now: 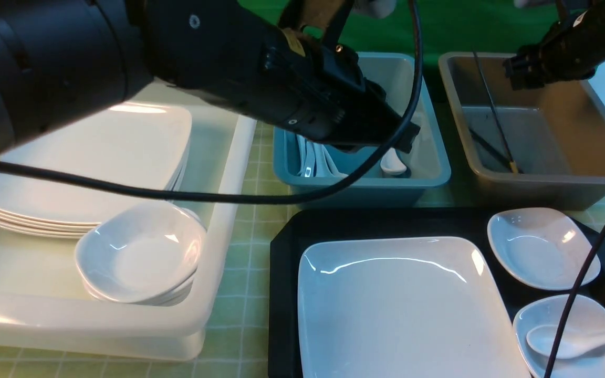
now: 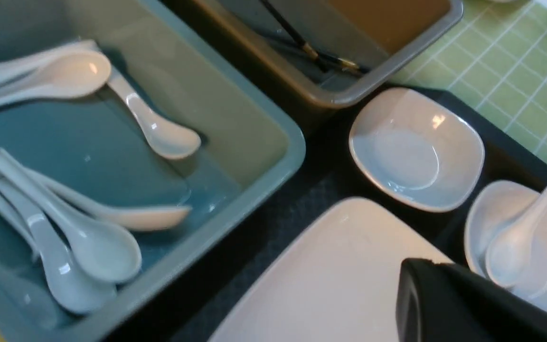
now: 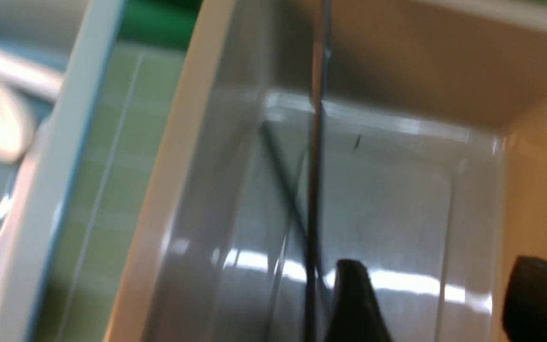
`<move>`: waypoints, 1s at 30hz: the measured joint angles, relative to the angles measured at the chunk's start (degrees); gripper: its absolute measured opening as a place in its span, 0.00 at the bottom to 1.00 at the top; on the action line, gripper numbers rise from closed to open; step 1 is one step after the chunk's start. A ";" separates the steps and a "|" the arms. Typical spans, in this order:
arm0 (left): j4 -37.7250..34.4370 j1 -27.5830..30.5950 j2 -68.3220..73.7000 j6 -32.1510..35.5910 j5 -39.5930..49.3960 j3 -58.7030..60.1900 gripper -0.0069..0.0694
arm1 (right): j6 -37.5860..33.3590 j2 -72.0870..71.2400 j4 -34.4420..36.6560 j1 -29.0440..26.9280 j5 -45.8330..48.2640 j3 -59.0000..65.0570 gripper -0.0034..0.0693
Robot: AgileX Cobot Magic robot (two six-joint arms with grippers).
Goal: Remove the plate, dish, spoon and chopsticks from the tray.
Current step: Use the right arm to put the chopsticks into the small storage box on the right, then use the right arm to grab a soup spoon from the plate
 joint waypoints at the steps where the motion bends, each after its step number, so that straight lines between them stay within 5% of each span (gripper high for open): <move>1: -0.30 0.00 -0.04 -0.54 1.26 0.00 0.09 | 0.00 -1.30 0.00 0.00 4.42 -0.81 0.55; 6: -0.92 -0.05 -1.13 0.56 8.80 0.00 0.09 | -5.89 -12.71 1.73 0.87 19.01 1.04 0.12; 13: 0.66 -0.06 -3.21 2.17 17.17 0.00 0.09 | -13.20 -30.20 3.76 3.81 20.65 23.87 0.06; 20: -8.06 -0.06 -3.40 8.88 23.02 3.85 0.09 | -31.48 -39.44 2.44 9.62 17.47 52.01 0.26; 26: -10.04 -0.06 -3.40 11.22 24.29 8.43 0.09 | -34.75 -39.61 -5.36 10.71 5.35 64.78 0.57; 30: -10.04 -0.06 -3.45 11.34 24.46 9.32 0.09 | -34.80 -37.23 -9.48 10.71 1.06 67.85 0.68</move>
